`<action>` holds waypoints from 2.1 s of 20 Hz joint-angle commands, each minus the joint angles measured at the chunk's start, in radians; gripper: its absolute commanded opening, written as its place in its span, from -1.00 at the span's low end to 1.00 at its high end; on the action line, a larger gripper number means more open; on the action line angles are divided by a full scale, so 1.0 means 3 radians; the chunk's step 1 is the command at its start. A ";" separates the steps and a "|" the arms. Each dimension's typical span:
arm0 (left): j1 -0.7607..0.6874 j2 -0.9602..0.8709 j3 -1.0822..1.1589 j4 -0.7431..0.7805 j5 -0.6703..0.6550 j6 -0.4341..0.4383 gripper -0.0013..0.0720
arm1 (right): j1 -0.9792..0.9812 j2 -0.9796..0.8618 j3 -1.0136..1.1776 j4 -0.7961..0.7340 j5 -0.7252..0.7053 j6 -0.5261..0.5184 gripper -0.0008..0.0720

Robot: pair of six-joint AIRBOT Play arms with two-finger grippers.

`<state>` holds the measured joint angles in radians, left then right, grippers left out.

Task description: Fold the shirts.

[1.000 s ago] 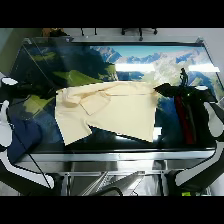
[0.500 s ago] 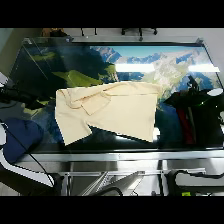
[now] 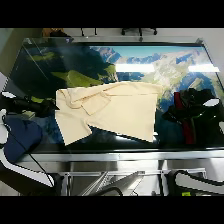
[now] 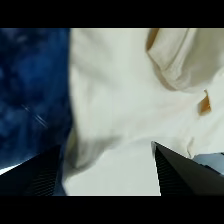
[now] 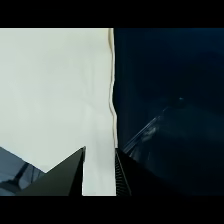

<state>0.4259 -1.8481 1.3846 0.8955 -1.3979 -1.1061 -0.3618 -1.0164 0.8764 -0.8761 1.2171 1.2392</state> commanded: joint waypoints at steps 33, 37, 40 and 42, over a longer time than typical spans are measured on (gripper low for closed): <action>-0.0178 0.1424 0.0941 -0.1737 -0.0656 0.0038 -0.93 | 0.0264 0.0711 0.1509 0.1064 -0.0017 -0.0239 -0.92; 0.0333 0.2670 0.1676 -0.2756 0.0175 0.0145 -0.93 | -0.0404 0.0768 0.3375 0.1726 -0.0034 -0.0343 -0.92; 0.1080 0.3293 0.2190 -0.2564 0.0608 0.0131 -0.93 | -0.0665 0.0778 0.4131 0.1727 -0.0209 -0.0345 -0.92; 0.1631 0.3521 0.2384 -0.2361 0.0641 0.0031 -0.93 | -0.0671 0.0815 0.4237 0.1727 -0.0315 -0.0422 -0.92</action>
<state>0.7185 -0.9318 1.9923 0.1738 -1.3045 -1.0725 -0.5194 -0.7845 1.9991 -0.3927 1.1690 1.1378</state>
